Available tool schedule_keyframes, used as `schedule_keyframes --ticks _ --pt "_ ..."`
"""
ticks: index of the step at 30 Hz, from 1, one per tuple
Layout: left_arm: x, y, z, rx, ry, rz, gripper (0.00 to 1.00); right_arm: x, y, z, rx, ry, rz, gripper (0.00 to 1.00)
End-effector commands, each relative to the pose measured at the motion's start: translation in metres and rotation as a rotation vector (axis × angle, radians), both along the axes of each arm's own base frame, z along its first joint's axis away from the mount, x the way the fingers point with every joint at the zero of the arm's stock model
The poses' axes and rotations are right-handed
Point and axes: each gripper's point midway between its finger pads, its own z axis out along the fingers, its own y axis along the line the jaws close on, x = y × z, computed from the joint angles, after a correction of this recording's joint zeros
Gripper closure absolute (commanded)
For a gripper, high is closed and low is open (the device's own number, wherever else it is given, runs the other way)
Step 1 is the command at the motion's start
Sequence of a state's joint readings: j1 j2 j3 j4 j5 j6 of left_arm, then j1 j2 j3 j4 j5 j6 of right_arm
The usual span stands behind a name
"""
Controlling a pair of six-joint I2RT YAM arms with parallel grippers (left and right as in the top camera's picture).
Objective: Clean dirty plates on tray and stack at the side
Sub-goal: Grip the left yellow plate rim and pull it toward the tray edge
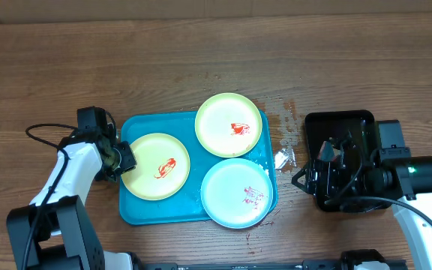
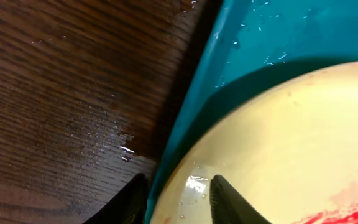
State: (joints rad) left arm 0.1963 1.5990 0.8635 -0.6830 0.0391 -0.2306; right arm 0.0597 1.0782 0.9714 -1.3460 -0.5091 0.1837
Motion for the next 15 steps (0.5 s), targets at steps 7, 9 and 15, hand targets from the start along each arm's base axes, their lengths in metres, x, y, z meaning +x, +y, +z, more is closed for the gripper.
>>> schedule_keyframes --ticks 7,9,15 --pt "0.01 -0.0133 0.0029 -0.063 -0.032 -0.06 0.74 0.0041 0.0014 0.006 0.011 -0.02 -0.002 0.0" --pt "0.0117 -0.0159 0.0034 -0.073 -0.04 -0.074 0.72 0.0041 0.0014 0.006 0.011 -0.02 -0.002 0.0" --pt "0.0141 -0.0156 0.0044 -0.071 -0.051 -0.075 0.59 0.0042 0.0014 0.0061 0.011 -0.021 -0.002 0.0"
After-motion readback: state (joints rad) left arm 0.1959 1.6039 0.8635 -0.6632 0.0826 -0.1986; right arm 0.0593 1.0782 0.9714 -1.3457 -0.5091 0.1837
